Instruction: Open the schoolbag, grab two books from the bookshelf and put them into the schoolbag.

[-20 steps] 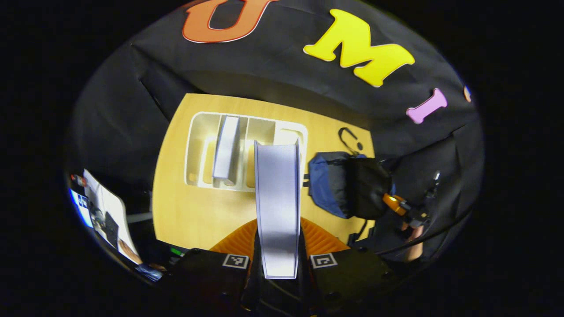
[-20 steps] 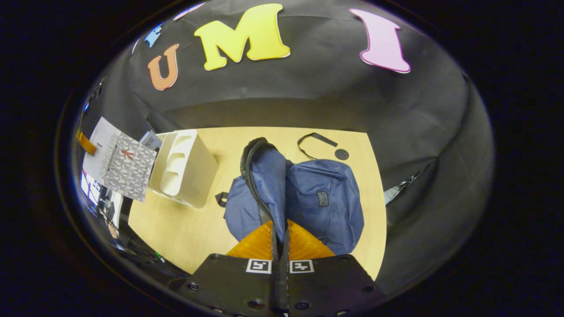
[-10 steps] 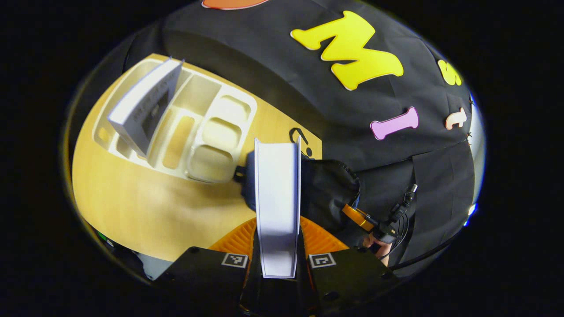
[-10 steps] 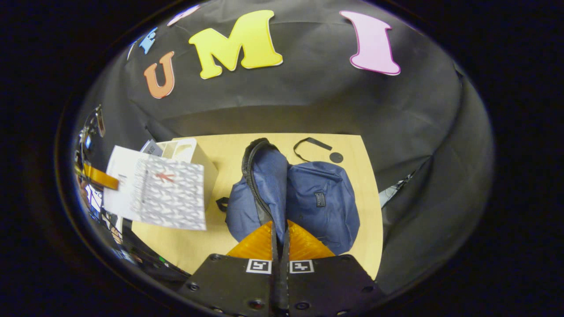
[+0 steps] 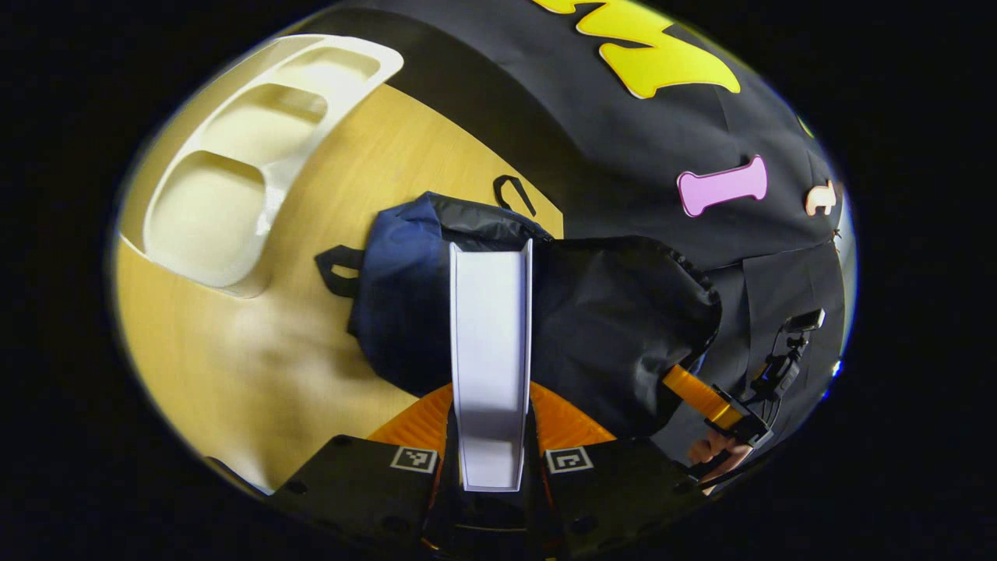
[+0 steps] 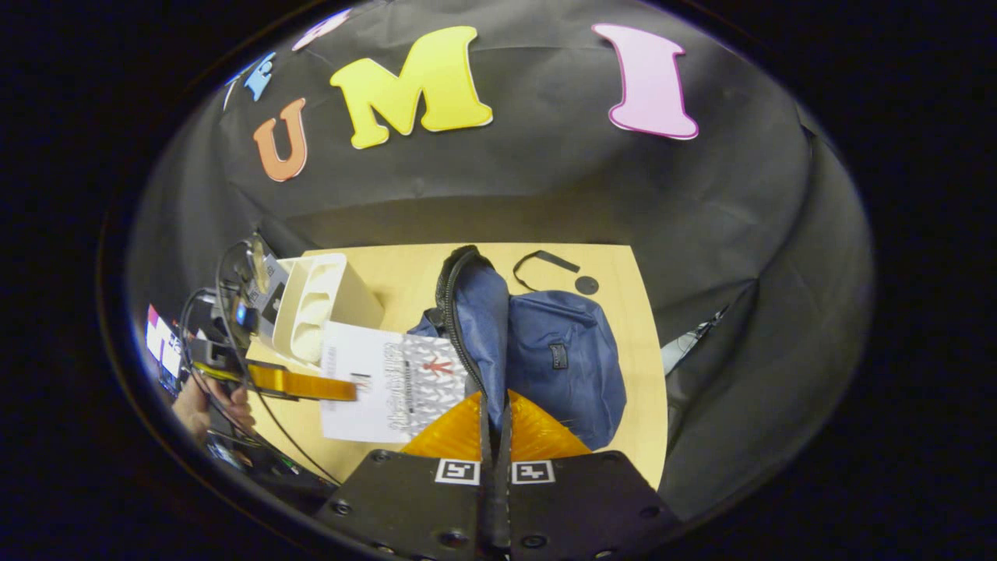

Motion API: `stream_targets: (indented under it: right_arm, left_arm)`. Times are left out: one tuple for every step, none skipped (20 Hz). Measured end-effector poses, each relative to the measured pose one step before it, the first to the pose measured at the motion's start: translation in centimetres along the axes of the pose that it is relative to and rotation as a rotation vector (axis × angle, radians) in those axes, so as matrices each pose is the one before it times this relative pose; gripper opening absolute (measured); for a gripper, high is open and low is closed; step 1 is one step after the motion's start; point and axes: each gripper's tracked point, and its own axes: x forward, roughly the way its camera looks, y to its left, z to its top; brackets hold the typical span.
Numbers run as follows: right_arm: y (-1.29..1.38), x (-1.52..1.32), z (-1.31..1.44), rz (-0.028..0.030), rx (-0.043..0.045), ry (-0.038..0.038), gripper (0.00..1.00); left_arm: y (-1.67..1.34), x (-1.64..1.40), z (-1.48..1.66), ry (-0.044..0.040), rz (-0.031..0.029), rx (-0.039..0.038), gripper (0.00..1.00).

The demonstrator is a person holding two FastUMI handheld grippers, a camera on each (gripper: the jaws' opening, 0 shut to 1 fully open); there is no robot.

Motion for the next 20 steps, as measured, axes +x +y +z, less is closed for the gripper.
stream_targets:
  right_arm:
    - [-0.219, -0.126, -0.012, 0.00006, 0.00158, -0.00196, 0.0]
    - [-0.193, -0.112, 0.045, -0.00034, -0.00059, -0.00118, 0.0]
    - [-0.217, -0.047, -0.119, 0.00207, 0.00095, 0.0, 0.0]
    - [-0.129, 0.017, 0.017, 0.00235, 0.00338, 0.00008, 0.0]
    - [-0.07, -0.045, 0.048, 0.00179, 0.00156, 0.00003, 0.0]
    - [-0.131, -0.037, 0.055, -0.00188, -0.00244, -0.00099, 0.0]
    - [0.016, -0.017, 0.111, 0.00029, -0.00341, 0.00077, 0.0]
    - [0.023, -0.023, 0.21, -0.00015, -0.00422, -0.0009, 0.0]
    - [0.008, -0.009, 0.098, 0.00038, -0.00428, -0.00307, 0.0]
    - [0.089, 0.007, 0.227, 0.00175, -0.00496, -0.00176, 0.0]
    - [0.046, 0.091, -0.054, 0.00187, -0.0038, -0.00018, 0.0]
    - [0.124, 0.058, 0.042, 0.00221, -0.00514, 0.00131, 0.0]
    - [0.112, 0.098, 0.072, 0.00181, -0.00263, 0.00044, 0.0]
    - [0.095, 0.041, -0.001, 0.00319, 0.00066, 0.00149, 0.0]
    - [0.027, 0.051, 0.04, 0.00146, 0.00021, 0.00214, 0.0]
    - [0.077, 0.189, -0.023, 0.00283, -0.00002, 0.00416, 0.0]
    - [0.124, 0.24, -0.072, 0.00278, -0.00124, 0.00406, 0.0]
    - [0.11, 0.15, -0.07, 0.00163, -0.00391, 0.00351, 0.0]
    - [0.124, 0.183, 0.019, 0.00263, -0.00202, 0.00226, 0.0]
    - [0.168, 0.115, -0.055, 0.00314, -0.00143, 0.00243, 0.0]
  left_arm:
    - [-0.16, 1.161, 0.252, -0.00146, -0.02243, 0.00043, 0.36]
    - [-0.196, 1.27, 0.124, 0.00277, -0.0211, -0.00339, 0.36]
    - [-0.005, 1.257, 0.034, 0.00622, -0.02227, -0.00352, 0.36]
    - [0.112, 1.211, -0.076, 0.00592, -0.01963, -0.00025, 0.36]
    - [0.22, 1.119, -0.111, 0.00684, -0.015, -0.00007, 0.36]
    - [0.188, 0.979, -0.14, 0.01085, -0.01478, 0.00311, 0.36]
    - [-0.101, 0.817, 0.006, 0.00473, -0.02, 0.00775, 0.36]
    - [-0.034, 1.044, 0.079, 0.00227, -0.02071, 0.01507, 0.36]
    - [0.102, 0.863, 0.242, 0.00476, -0.02303, 0.02055, 0.36]
    - [0.14, 0.832, 0.026, 0.00489, -0.01971, 0.00415, 0.36]
    - [0.232, 0.576, 0.041, 0.00445, -0.01514, -0.01412, 0.36]
    - [0.265, 0.651, -0.027, 0.00788, -0.01068, -0.01805, 0.36]
    - [0.41, 0.389, -0.039, 0.00641, -0.00692, -0.02535, 0.36]
    - [0.4, 0.223, -0.045, 0.00378, -0.00221, -0.01808, 0.36]
    - [0.667, 0.039, 0.029, 0.00622, 0.01851, -0.00252, 0.38]
    - [0.955, 0.239, -0.008, 0.0033, 0.04529, 0.0052, 0.4]
    - [1.624, 0.035, 0.051, -0.00017, 0.07895, 0.01455, 0.39]
    - [0.75, 0.55, -0.072, 0.00455, 0.02923, 0.0037, 0.46]
    - [0.827, 0.203, 0.273, 0.01788, 0.03887, 0.00348, 0.56]
    - [0.819, -0.162, -0.75, 0.01677, 0.05387, 0.01653, 0.66]
